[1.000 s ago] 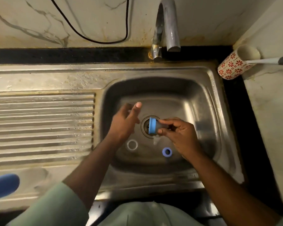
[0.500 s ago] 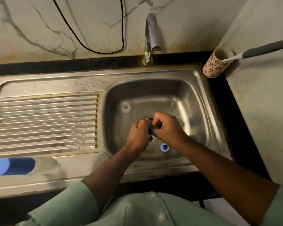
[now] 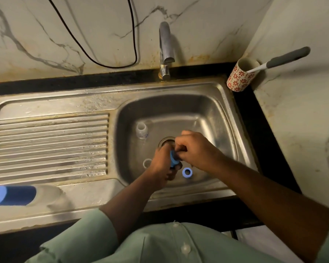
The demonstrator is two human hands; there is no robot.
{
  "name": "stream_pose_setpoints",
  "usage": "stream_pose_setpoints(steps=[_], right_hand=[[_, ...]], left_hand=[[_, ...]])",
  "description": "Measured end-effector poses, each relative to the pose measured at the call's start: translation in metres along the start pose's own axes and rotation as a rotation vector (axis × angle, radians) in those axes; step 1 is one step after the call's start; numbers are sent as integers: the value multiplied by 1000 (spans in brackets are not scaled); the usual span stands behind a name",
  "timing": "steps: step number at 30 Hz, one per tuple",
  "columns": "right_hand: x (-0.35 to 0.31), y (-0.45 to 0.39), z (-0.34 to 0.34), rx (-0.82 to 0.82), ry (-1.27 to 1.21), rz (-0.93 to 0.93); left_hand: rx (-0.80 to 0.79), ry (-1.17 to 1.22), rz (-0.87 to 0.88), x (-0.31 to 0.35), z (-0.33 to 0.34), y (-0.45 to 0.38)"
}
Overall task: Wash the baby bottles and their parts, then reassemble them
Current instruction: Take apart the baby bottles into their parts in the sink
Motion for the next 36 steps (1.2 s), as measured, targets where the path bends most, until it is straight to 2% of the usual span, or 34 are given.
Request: stream_pose_setpoints(steps=[3, 6, 9, 12, 14, 19, 23, 27, 29, 33, 36], right_hand=[[10, -7, 6, -76, -12, 99], [10, -12, 12, 25, -195, 88], [20, -12, 18, 59, -419, 116], [24, -4, 23, 274, -439, 92], [22, -1, 27, 333, -436, 97], [31, -3, 19, 258, -469, 124], [32, -4, 16, 43, -639, 109], [41, -7, 7, 34, -814, 183], [42, -8, 8, 29, -766, 202], [34, -10, 19, 124, -465, 216], [38, -10, 15, 160, -527, 191]], left_hand=[[13, -34, -2, -4, 2, -3], [-20, -36, 21, 6, -2, -6], [-100, -57, 39, 17, -7, -8], [-69, 13, 77, 18, -4, -13], [-28, 94, 61, 14, -3, -18], [-23, 91, 7, 10, 0, -25], [8, 73, 16, 12, -8, -27], [-65, 2, 78, 18, -4, -24], [-74, -51, 108, 20, 2, -23], [-82, -49, 110, 14, 12, -23], [-89, 103, 69, 13, 9, -25]])
Point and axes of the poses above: each hand's wrist, its own y-axis away from the middle knuckle, its own z-axis out of the palm, x = y × z, the point moved 5 cm from there along -y, towards the middle knuckle, and after that the axes turned 7 degrees about -x, right-handed, at the moved point
